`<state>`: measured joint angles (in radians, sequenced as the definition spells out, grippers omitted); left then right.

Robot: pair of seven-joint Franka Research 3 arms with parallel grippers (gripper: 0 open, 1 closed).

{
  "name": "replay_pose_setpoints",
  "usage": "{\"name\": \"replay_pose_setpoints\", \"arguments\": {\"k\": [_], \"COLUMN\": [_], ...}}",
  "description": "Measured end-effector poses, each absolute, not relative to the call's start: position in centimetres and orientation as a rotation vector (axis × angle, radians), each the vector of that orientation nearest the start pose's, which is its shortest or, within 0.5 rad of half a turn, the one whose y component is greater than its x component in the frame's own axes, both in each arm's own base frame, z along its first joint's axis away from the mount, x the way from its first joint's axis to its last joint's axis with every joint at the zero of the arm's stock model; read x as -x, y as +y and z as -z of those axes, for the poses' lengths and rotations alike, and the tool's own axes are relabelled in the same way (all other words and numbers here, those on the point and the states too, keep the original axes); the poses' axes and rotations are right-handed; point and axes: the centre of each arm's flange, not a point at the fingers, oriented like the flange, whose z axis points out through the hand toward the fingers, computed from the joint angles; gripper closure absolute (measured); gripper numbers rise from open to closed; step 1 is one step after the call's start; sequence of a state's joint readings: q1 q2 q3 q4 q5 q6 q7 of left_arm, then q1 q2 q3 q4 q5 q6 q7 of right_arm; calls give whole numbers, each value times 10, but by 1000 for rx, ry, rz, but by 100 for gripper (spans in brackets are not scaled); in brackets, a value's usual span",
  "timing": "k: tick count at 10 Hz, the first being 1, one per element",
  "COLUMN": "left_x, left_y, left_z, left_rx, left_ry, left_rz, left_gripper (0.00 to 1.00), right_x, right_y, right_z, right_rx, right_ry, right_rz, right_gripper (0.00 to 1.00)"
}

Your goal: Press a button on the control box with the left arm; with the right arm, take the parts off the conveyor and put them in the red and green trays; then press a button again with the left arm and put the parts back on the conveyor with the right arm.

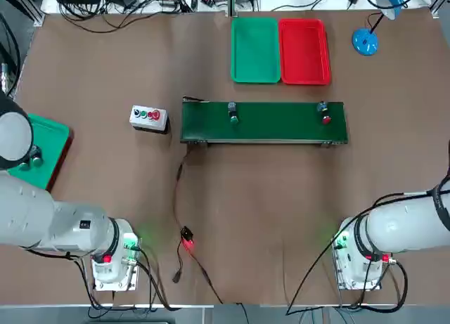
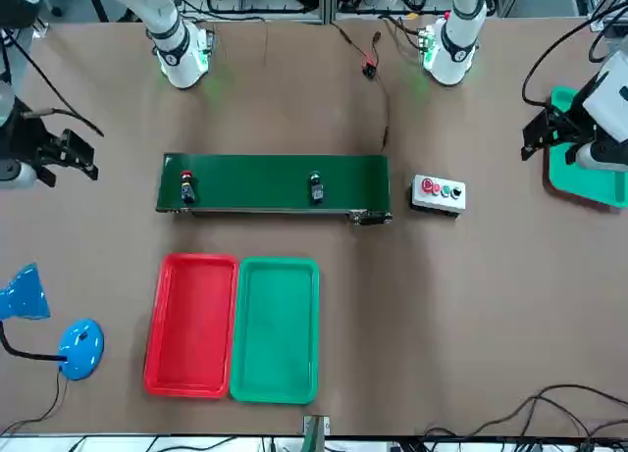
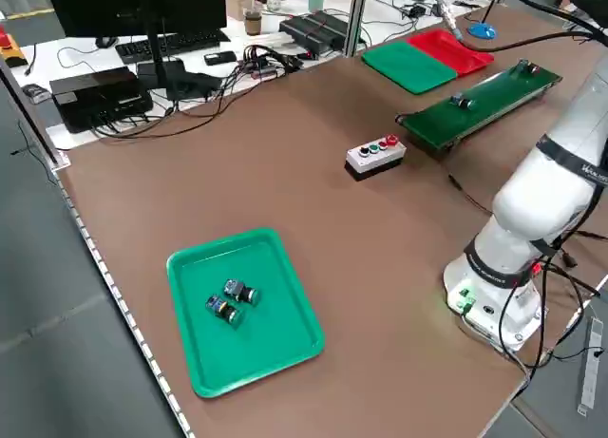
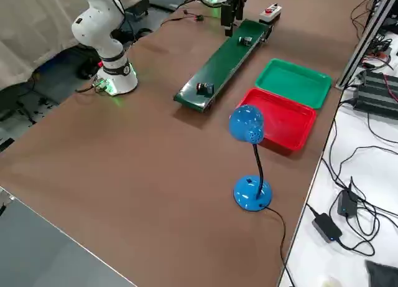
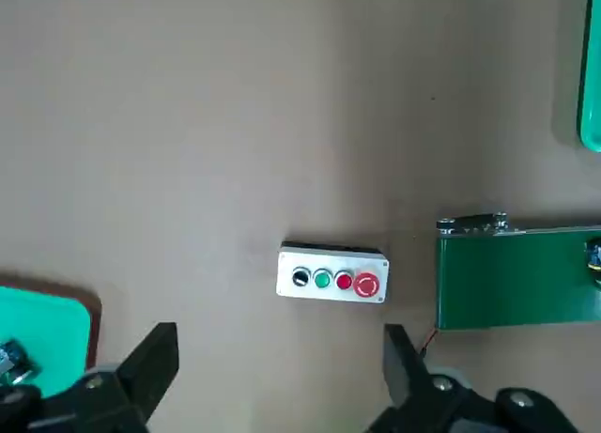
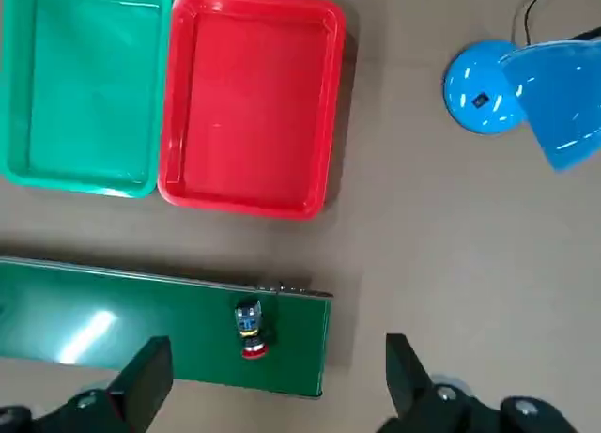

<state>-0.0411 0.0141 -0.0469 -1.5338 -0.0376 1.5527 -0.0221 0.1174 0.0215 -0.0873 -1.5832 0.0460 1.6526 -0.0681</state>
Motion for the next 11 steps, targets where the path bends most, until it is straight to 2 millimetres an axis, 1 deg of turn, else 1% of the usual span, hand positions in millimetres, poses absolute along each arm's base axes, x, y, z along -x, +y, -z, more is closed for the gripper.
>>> {"name": "replay_pose_setpoints", "arguments": {"k": [2,4,5,6,7,8,9,11], "left_x": [-556,-562,-565,-565,-564,-560,-553,-521], "left_y": [-53,-55,-57,-62,-71,-80,-86,-85], "left_z": [-627,-614,-603,-588,-567,-544,-523,-476], "left_rx": [3180,3181,3180,3179,3176,3173,3170,3162], "left_ry": [26,8,10,21,45,67,74,74], "left_rz": [-4,4,-11,-38,-70,-91,-94,-65], "left_gripper": [14,50,66,79,95,99,99,99], "right_x": [-568,-569,-570,-571,-571,-571,-570,-567], "right_y": [24,26,26,26,25,23,19,14], "right_z": [-609,-596,-594,-595,-596,-599,-601,-608], "right_rx": [3094,3094,3094,3094,3094,3095,3095,3095], "right_ry": [-153,-157,-157,-156,-153,-147,-138,-125], "right_rz": [59,36,37,42,49,57,64,72], "right_gripper": [0,0,0,0,0,0,0,0]}}
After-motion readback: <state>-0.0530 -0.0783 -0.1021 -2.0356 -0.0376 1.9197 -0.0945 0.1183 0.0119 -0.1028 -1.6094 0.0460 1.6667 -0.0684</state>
